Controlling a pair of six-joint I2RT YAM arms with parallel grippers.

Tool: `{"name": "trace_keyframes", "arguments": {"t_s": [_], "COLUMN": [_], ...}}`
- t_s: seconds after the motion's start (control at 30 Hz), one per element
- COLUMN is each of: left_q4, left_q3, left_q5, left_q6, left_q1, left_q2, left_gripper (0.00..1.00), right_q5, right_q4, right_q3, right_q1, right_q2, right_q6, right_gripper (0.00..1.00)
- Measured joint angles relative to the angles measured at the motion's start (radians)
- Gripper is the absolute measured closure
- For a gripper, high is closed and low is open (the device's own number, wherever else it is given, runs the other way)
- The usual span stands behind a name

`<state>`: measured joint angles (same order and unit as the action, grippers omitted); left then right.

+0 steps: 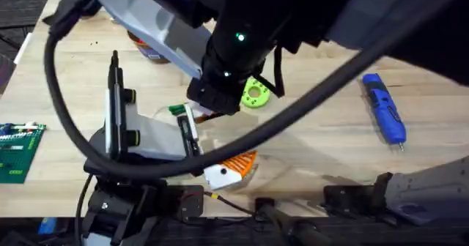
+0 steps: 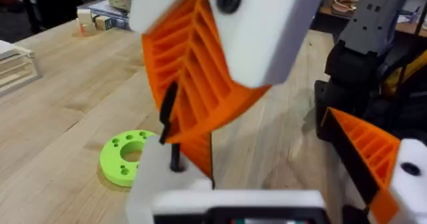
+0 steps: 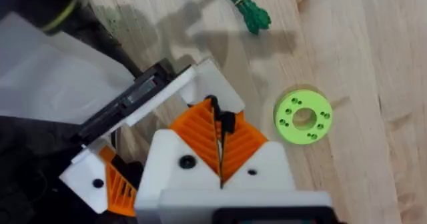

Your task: Pick up the gripper from the table and insert it into the empty holder that is missing its gripper. Then pick up a screw, insert it into the mounting hole, and use the screwdriver to tighten it. Finally, clean up the table by picking up the vegetable and placing it into the bucket.

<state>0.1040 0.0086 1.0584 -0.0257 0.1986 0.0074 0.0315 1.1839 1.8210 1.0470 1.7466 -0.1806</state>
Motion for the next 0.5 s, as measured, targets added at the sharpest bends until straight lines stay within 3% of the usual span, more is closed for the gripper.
{"name": "trace_keyframes", "arguments": {"t_s": [0.5], "left_q4": [0.000], "left_q3": [0.000], "left_q5": [0.000], "left_q6": [0.002], "left_q1": [0.000], "left_q2": [0.000], "left_gripper": [0.007], "right_q5": [0.020], "right_q4": [-0.003], "right_q3": [0.000], "right_q1": [0.000], "right_q2": [0.001], "right_q6": [0.000], "right_gripper": [0.993]}}
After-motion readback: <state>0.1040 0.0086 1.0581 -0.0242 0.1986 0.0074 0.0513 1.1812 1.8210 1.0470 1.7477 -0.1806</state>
